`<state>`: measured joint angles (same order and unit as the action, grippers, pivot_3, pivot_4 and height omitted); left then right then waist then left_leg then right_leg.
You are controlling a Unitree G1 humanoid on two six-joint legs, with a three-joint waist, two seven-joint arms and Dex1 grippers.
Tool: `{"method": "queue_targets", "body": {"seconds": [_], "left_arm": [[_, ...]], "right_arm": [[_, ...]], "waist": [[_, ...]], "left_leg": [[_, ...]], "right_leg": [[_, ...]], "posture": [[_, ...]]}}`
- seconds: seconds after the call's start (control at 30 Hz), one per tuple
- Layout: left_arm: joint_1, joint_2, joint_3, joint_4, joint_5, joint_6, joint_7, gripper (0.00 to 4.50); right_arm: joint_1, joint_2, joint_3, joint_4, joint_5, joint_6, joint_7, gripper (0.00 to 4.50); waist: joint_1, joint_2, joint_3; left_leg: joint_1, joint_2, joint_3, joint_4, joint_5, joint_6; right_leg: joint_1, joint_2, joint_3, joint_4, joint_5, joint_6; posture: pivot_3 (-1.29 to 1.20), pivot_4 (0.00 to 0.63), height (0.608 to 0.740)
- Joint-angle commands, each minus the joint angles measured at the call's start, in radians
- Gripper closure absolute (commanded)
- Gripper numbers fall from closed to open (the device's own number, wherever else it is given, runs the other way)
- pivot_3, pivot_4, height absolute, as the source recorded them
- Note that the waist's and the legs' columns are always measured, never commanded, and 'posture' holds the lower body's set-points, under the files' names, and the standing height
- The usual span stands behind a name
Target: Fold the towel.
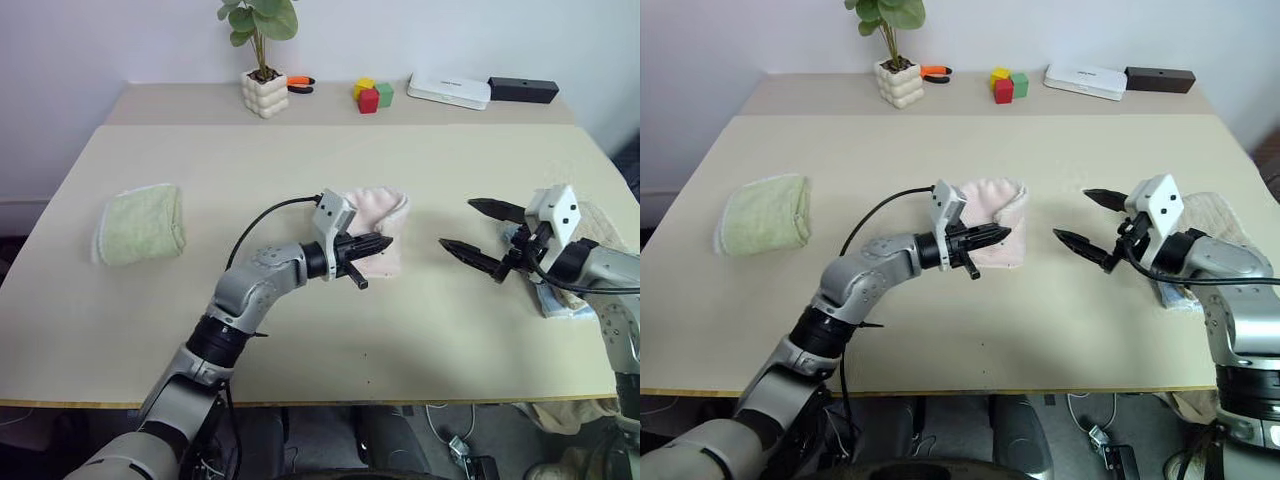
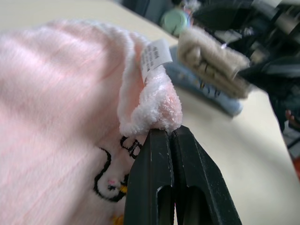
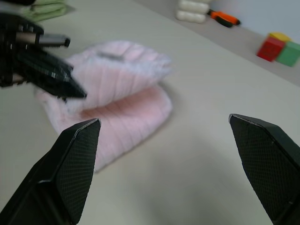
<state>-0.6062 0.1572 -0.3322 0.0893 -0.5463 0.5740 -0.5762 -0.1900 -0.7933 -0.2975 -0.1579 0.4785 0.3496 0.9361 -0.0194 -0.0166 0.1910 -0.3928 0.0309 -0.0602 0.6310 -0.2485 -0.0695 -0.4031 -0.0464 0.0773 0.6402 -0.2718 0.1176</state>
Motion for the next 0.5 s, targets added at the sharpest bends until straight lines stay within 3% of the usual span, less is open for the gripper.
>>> {"method": "queue_targets", "body": {"seconds": [0.03, 0.2, 0.23, 0.3, 0.5], "left_arm": [[0.006, -0.034, -0.025, 0.022, 0.059, -0.034, -0.035, 4.47], [-0.004, -0.071, -0.01, 0.077, 0.099, -0.053, -0.079, 4.47], [-0.003, -0.072, -0.016, 0.081, 0.113, -0.058, -0.089, 4.23], [0.002, -0.068, -0.026, 0.082, 0.125, -0.054, -0.118, 3.61], [0.016, -0.07, -0.008, 0.053, 0.146, -0.055, -0.141, 0.7]], "right_arm": [[0.005, -0.022, -0.048, -0.082, 0.034, 0.025, -0.018, 0.0], [0.033, -0.019, -0.051, -0.132, 0.047, 0.056, -0.033, 0.0], [0.031, -0.017, -0.049, -0.134, 0.047, 0.059, -0.037, 0.0], [0.02, -0.014, -0.038, -0.136, 0.047, 0.065, -0.045, 0.0], [-0.023, -0.007, -0.004, -0.112, 0.036, 0.06, -0.055, 0.0]], "waist": [[0.0, 0.0, 0.0], [0.005, 0.0, 0.0], [0.005, 0.0, 0.0], [0.005, 0.0, 0.0], [0.002, 0.0, 0.0]], "left_leg": [[0.0, 0.0, 0.0, 0.0, 0.0, 0.0], [0.0, 0.0, 0.0, 0.001, 0.0, 0.0], [0.0, 0.0, 0.0, 0.001, 0.0, 0.0], [0.0, 0.0, 0.0, 0.0, 0.0, 0.0], [0.0, 0.0, 0.0, 0.0, 0.0, 0.0]], "right_leg": [[0.0, 0.0, 0.0, 0.0, 0.0, 0.0], [0.0, 0.0, 0.0, 0.0, 0.0, 0.0], [0.0, 0.0, 0.0, 0.0, 0.0, 0.0], [0.0, 0.0, 0.0, 0.0, 0.0, 0.0], [0.0, 0.0, 0.0, 0.0, 0.0, 0.0]], "posture": [[0.0, 0.15, 0.74], [0.0, 0.15, 0.74], [0.0, 0.15, 0.74], [0.0, 0.15, 0.74], [0.0, 0.15, 0.74]]}}
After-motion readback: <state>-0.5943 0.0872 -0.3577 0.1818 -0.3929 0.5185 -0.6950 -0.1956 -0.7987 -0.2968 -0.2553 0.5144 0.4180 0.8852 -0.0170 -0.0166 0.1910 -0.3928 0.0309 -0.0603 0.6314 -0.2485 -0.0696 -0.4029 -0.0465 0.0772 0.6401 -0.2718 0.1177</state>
